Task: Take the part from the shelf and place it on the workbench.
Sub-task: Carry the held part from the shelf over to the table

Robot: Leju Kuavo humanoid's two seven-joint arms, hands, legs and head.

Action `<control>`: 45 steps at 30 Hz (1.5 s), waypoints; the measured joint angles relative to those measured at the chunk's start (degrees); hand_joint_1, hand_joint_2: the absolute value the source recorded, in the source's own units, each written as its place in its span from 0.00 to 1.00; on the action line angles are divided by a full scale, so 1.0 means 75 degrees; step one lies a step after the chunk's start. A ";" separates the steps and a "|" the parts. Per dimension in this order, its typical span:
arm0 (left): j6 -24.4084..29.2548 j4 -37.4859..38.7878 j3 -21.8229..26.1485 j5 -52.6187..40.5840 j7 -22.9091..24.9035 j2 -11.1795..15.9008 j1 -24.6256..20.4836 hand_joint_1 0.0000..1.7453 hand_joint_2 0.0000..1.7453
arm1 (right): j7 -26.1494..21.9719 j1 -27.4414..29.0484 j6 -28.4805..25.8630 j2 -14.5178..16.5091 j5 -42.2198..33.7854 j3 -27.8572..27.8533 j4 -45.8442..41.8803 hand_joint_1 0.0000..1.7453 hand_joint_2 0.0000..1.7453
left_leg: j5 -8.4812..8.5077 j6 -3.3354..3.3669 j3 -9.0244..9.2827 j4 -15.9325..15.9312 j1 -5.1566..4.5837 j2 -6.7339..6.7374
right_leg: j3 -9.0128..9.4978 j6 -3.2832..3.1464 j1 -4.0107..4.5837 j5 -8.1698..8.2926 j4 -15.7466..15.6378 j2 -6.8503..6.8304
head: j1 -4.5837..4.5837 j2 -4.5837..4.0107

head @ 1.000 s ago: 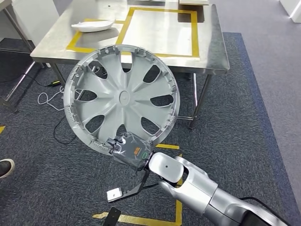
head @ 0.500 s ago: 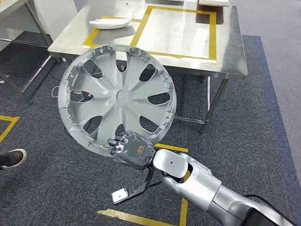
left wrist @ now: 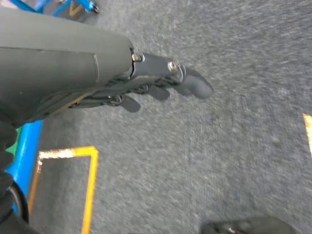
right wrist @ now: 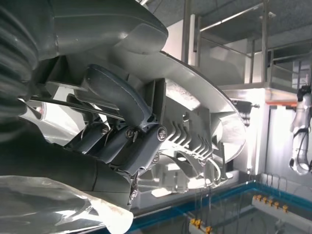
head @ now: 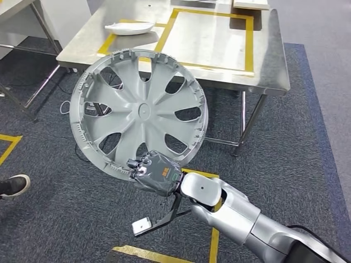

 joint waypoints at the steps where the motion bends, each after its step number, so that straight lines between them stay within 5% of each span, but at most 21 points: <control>1: 0.0001 0.0005 0.0001 0.0001 0.0000 0.0001 0.0004 0.00 1.00 | 0.0001 -0.0002 -0.0005 -0.0009 0.0000 0.0001 -0.0012 1.00 1.00 | -0.0019 0.0055 0.0007 -0.0028 -0.0003 -0.0012 | 0.0009 0.0045 -0.0007 -0.0009 -0.0012 -0.0015 | 0.0010 0.0000; 4: 0.0007 0.0015 0.0004 -0.0003 0.0000 -0.0002 0.0004 0.00 1.00 | -0.0001 -0.0008 -0.0008 -0.0022 -0.0002 0.0002 -0.0039 1.00 1.00 | -0.0030 0.0214 0.0058 -0.0078 0.0012 -0.0027 | -0.0193 0.0144 -0.0030 -0.0281 0.0379 -0.0009 | 0.0052 0.0000; 7: 0.0012 0.0028 0.0004 -0.0004 0.0019 -0.0003 0.0002 0.00 1.00 | -0.0031 -0.0002 -0.0009 -0.0055 -0.0025 0.0012 -0.0048 1.00 1.00 | -0.0061 0.0304 0.0071 -0.0078 -0.0004 -0.0030 | -0.1025 0.0161 -0.0031 -0.0823 0.1871 0.0014 | 0.0091 0.0000; 9: 0.0005 0.0040 0.0004 -0.0004 0.0077 0.0002 0.0004 0.00 1.00 | -0.0069 0.0003 -0.0008 -0.0087 -0.0058 0.0032 -0.0049 1.00 1.00 | -0.0090 0.0325 0.0099 -0.0074 -0.0022 -0.0050 | -0.1322 0.0146 -0.0028 -0.0704 0.2210 0.0018 | 0.0093 0.0000; 13: -0.0042 0.0047 0.0004 -0.0030 0.0225 -0.0001 0.0004 0.00 1.00 | -0.0083 -0.0022 -0.0001 -0.0102 -0.0147 0.0050 -0.0066 1.00 1.00 | -0.0188 0.0272 0.0192 -0.0058 -0.0048 -0.0103 | -0.0609 0.0003 0.0010 0.0293 0.0432 0.0035 | 0.0087 0.0000; 18: -0.0052 0.0063 0.0004 -0.0028 0.0324 0.0019 -0.0008 0.00 1.00 | -0.0064 -0.0061 0.0004 -0.0146 -0.0222 0.0063 -0.0114 1.00 1.00 | -0.0298 0.0073 0.0165 0.0023 -0.0043 -0.0091 | -0.0323 -0.0115 0.0009 0.0261 -0.0002 0.0061 | 0.0058 0.0001; 20: -0.0052 0.0073 0.0004 -0.0020 0.0348 0.0036 -0.0014 0.00 1.00 | -0.0031 -0.0073 0.0004 -0.0160 -0.0257 0.0063 -0.0144 1.00 1.00 | -0.0574 -0.0003 -0.0079 0.0591 -0.0028 -0.0070 | -0.0215 -0.0183 -0.0031 0.0222 -0.0040 0.0036 | 0.0035 0.0001; 22: -0.0052 0.0081 0.0004 -0.0009 0.0372 0.0047 -0.0017 0.00 1.00 | -0.0002 -0.0075 0.0004 -0.0178 -0.0275 0.0064 -0.0152 1.00 1.00 | -0.0935 -0.0058 -0.0586 0.1572 -0.0009 -0.0060 | -0.0135 -0.0216 -0.0033 0.0155 -0.0040 0.0021 | 0.0025 0.0000; 24: -0.0052 0.0087 0.0004 -0.0004 0.0400 0.0063 -0.0007 0.00 1.00 | 0.0003 -0.0059 0.0004 -0.0194 -0.0273 0.0069 -0.0153 1.00 1.00 | -0.0912 -0.0087 -0.0889 0.2028 0.0003 -0.0057 | -0.0038 -0.0210 -0.0035 0.0078 -0.0039 0.0030 | 0.0026 0.0000; 28: -0.0055 0.0102 0.0004 -0.0003 0.0417 0.0087 0.0007 0.00 1.00 | 0.0003 -0.0040 0.0005 -0.0201 -0.0273 0.0072 -0.0158 1.00 1.00 | 0.0075 -0.0050 -0.0275 0.0442 0.0007 -0.0026 | 0.0203 -0.0096 -0.0023 -0.0126 -0.0029 0.0054 | 0.0016 0.0000; 33: -0.0060 0.0104 0.0004 -0.0004 0.0414 0.0068 0.0012 0.00 1.00 | 0.0006 -0.0065 -0.0001 -0.0221 -0.0277 0.0066 -0.0208 1.00 1.00 | -0.0021 0.0189 -0.0035 -0.0032 -0.0023 -0.0029 | 0.0179 0.0079 0.0002 -0.0208 0.0059 0.0035 | 0.0042 0.0000; 35: -0.0058 0.0105 0.0004 -0.0005 0.0414 0.0066 0.0010 0.00 1.00 | 0.0004 -0.0084 -0.0001 -0.0222 -0.0280 0.0066 -0.0221 1.00 1.00 | -0.0063 0.0283 0.0044 -0.0062 -0.0018 -0.0036 | -0.0139 0.0115 -0.0006 -0.0444 0.0612 0.0034 | 0.0072 0.0000; 38: -0.0058 0.0106 0.0004 -0.0006 0.0413 0.0060 0.0004 0.00 1.00 | 0.0000 -0.0077 -0.0001 -0.0235 -0.0275 0.0068 -0.0225 1.00 1.00 | -0.0157 0.0379 0.0112 -0.0062 -0.0058 -0.0041 | -0.1086 0.0132 -0.0008 -0.0905 0.2055 0.0038 | 0.0094 0.0000; 40: -0.0058 0.0106 0.0004 -0.0004 0.0415 0.0060 0.0024 0.00 1.00 | -0.0002 -0.0052 0.0001 -0.0251 -0.0271 0.0073 -0.0226 1.00 1.00 | -0.0246 0.0395 0.0220 -0.0061 -0.0091 -0.0056 | -0.1338 0.0093 -0.0003 -0.0630 0.2105 0.0038 | 0.0095 0.0000; 43: -0.0058 0.0107 0.0004 -0.0001 0.0422 0.0051 0.0021 0.00 1.00 | 0.0017 -0.0048 0.0009 -0.0274 -0.0289 0.0075 -0.0224 1.00 1.00 | -0.0412 0.0379 0.0465 -0.0078 -0.0132 -0.0081 | -0.0915 -0.0078 0.0063 0.0343 0.0737 0.0036 | 0.0084 0.0000; 45: -0.0059 0.0109 0.0004 0.0011 0.0423 0.0044 0.0006 0.00 1.00 | 0.0032 -0.0081 0.0018 -0.0283 -0.0297 0.0076 -0.0231 1.00 1.00 | -0.0479 0.0314 0.0516 -0.0105 -0.0118 -0.0077 | -0.0685 -0.0165 0.0132 0.0455 0.0158 0.0034 | 0.0073 0.0000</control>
